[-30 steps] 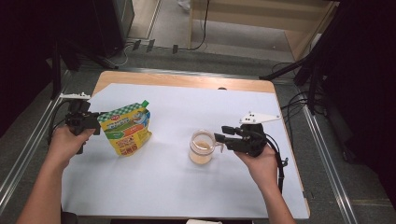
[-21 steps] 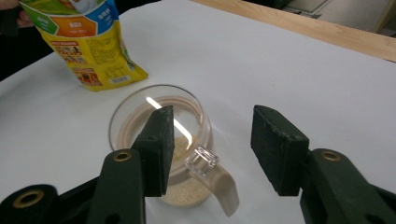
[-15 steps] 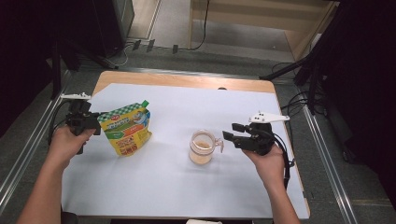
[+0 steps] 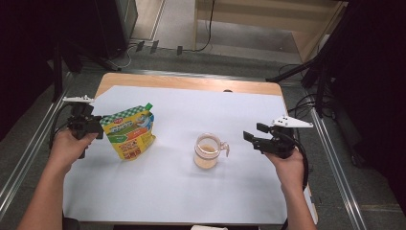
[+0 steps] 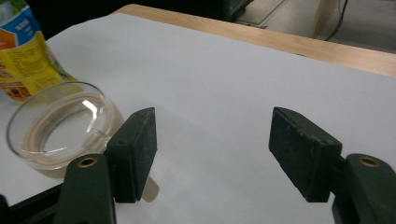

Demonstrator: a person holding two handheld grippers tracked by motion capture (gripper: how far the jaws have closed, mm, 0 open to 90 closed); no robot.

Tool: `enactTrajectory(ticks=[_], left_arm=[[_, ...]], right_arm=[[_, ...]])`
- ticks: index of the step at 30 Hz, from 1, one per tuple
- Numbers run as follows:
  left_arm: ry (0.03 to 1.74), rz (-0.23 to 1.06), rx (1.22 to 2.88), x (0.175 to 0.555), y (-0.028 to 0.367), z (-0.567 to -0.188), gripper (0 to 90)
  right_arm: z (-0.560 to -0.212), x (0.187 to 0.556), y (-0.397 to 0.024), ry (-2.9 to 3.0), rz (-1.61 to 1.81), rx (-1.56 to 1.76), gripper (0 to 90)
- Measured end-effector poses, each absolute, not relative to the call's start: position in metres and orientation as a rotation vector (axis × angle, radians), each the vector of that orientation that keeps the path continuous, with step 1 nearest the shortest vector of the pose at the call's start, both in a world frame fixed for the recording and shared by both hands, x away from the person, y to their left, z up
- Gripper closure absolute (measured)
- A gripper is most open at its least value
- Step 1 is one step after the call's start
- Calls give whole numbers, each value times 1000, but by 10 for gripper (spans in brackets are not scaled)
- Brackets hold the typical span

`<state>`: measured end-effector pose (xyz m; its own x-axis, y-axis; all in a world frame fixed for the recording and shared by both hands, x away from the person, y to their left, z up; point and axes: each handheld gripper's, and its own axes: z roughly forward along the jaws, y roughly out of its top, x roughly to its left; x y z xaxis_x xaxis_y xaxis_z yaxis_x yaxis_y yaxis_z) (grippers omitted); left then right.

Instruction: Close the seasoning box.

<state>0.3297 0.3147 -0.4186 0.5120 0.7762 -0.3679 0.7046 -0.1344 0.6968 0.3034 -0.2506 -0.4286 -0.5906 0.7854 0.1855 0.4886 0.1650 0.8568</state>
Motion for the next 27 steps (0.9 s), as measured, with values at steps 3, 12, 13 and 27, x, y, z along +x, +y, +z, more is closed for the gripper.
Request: enactTrajectory(ticks=[3, 12, 13, 27], left_arm=[[1227, 103, 1872, 330, 315, -419, 397], [1231, 112, 1879, 330, 315, -420, 393], [1235, 112, 1878, 330, 315, -421, 393], [1245, 108, 1897, 332, 313, -426, 386]], right_arm=[[-434, 305, -258, 2123, 1410, 1254, 318], [-453, 309, -275, 2108, 1306, 1268, 219], [-455, 310, -276, 2108, 1299, 1286, 219], [-477, 323, -269, 2145, 1177, 1338, 220]])
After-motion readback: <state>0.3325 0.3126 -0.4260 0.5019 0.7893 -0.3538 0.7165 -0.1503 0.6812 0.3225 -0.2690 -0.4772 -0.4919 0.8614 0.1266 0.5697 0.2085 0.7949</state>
